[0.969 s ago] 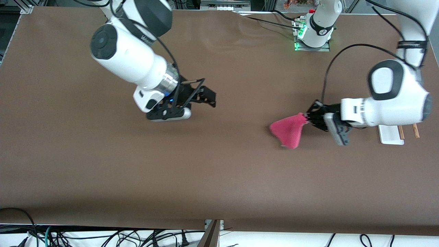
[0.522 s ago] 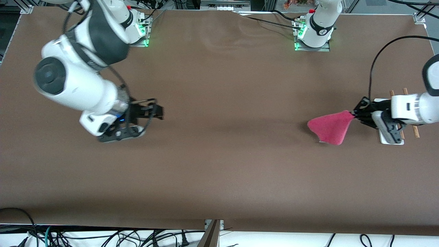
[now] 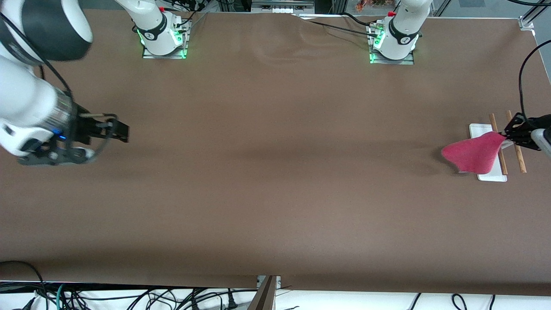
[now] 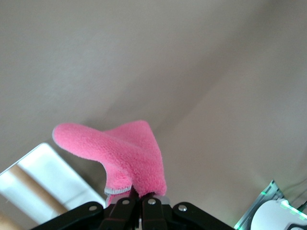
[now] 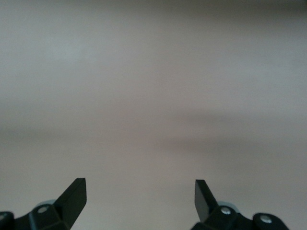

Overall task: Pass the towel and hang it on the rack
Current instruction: 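Lower the towel over the wooden dowels with the left gripper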

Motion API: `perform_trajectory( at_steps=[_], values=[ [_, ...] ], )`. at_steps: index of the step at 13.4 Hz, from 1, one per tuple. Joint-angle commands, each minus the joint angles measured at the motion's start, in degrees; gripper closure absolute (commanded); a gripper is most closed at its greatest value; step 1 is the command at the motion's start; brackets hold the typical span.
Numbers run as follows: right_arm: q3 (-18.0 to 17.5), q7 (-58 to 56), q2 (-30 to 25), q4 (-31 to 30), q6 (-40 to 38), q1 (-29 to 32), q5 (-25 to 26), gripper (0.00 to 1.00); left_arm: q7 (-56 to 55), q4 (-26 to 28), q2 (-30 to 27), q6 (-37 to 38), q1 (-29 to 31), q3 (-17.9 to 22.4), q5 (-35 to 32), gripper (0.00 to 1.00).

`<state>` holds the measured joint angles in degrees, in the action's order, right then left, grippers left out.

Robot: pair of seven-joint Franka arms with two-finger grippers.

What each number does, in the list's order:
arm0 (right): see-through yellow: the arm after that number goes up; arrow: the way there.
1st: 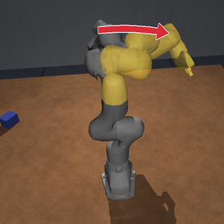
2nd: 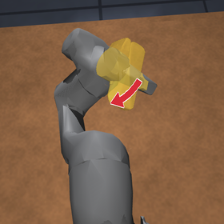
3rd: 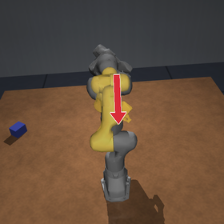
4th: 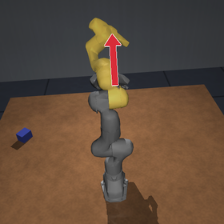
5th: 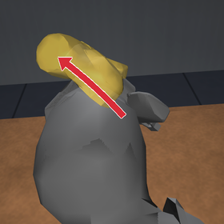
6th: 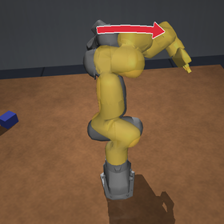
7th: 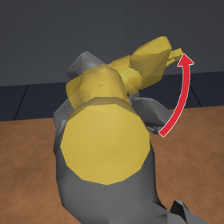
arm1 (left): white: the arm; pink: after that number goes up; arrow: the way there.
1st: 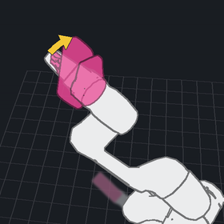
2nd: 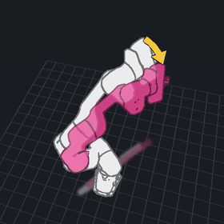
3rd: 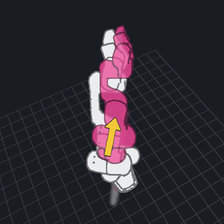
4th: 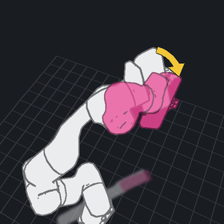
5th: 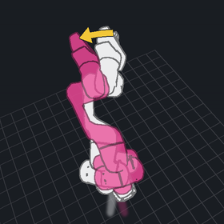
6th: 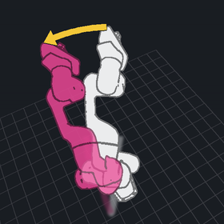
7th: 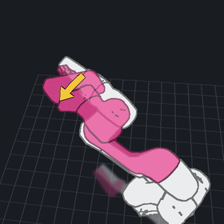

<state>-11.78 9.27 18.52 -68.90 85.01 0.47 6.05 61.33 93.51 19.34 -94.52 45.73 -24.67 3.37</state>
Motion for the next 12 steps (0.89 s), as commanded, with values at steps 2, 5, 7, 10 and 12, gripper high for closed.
perform_trajectory(
  at_steps=[2, 5, 7, 10, 12],
  values=[
    [6.85, -0.31, -8.84, -10.89, 2.18, 2.43, -4.19, 0.00, 3.96, -4.02, 3.15, 0.48, 2.08, -0.81, -4.67, 1.00],
    [8.78, -7.47, -10.69, -11.61, 0.25, 2.43, -4.03, 0.00, 8.44, -11.22, 9.56, 0.39, 2.17, 0.15, -8.20, 1.00],
    [10.89, -16.70, -11.13, -11.61, -0.80, 2.43, -4.03, 0.00, 12.05, -13.00, 10.63, 0.39, 2.17, 1.29, -8.29, 1.00],
    [11.17, -17.71, -10.70, -11.17, -3.52, 2.35, -3.94, 0.00, 16.07, -14.40, 10.63, 0.65, 2.17, 4.19, -8.20, 1.00],
    [11.86, -17.97, -10.08, -11.17, -4.67, 3.04, -4.64, 0.00, 18.65, -14.50, 10.64, 0.74, 2.70, 5.42, -7.85, 1.00]
  ],
)
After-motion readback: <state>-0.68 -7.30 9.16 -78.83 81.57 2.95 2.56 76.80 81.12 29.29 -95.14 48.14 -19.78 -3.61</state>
